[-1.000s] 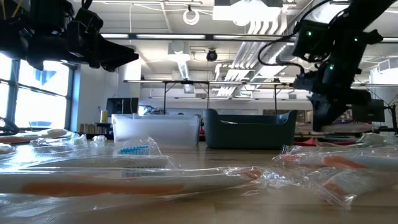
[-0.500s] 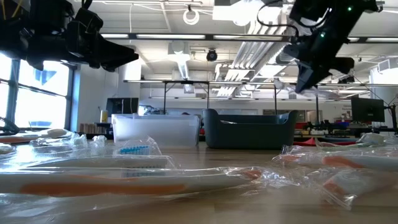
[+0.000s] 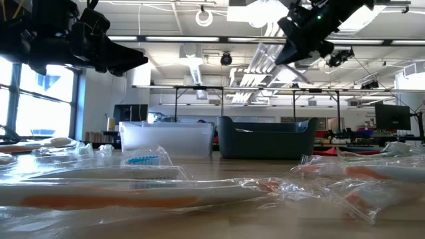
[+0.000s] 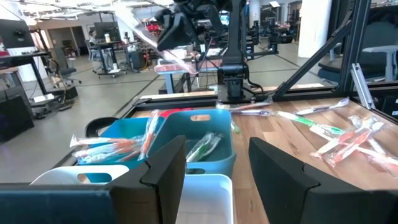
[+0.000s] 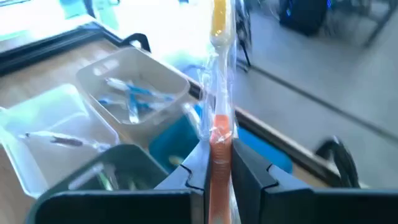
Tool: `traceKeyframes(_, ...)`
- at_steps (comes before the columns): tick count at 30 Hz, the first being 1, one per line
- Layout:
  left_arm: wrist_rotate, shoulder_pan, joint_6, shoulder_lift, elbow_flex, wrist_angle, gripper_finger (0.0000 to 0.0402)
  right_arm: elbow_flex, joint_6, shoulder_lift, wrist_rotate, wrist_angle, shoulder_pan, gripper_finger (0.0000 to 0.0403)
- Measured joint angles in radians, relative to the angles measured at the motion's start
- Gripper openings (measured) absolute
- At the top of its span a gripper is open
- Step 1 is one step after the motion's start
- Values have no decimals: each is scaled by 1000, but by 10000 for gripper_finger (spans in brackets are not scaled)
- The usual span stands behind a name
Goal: Pick & Place Toothbrushes
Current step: Put the orange toothbrush into the blue bin
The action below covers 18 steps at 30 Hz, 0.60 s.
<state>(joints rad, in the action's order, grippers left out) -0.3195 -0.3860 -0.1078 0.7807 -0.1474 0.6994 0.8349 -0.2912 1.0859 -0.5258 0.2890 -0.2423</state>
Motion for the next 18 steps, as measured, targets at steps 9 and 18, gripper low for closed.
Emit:
traceKeyframes(9, 46, 0, 0, 0, 0, 1, 171, 0, 199, 134, 46, -135, -57, 33)
traceKeyframes(18, 72, 0, -26, 0, 0, 1, 171, 17, 354, 254, 56, -137, -149, 33)
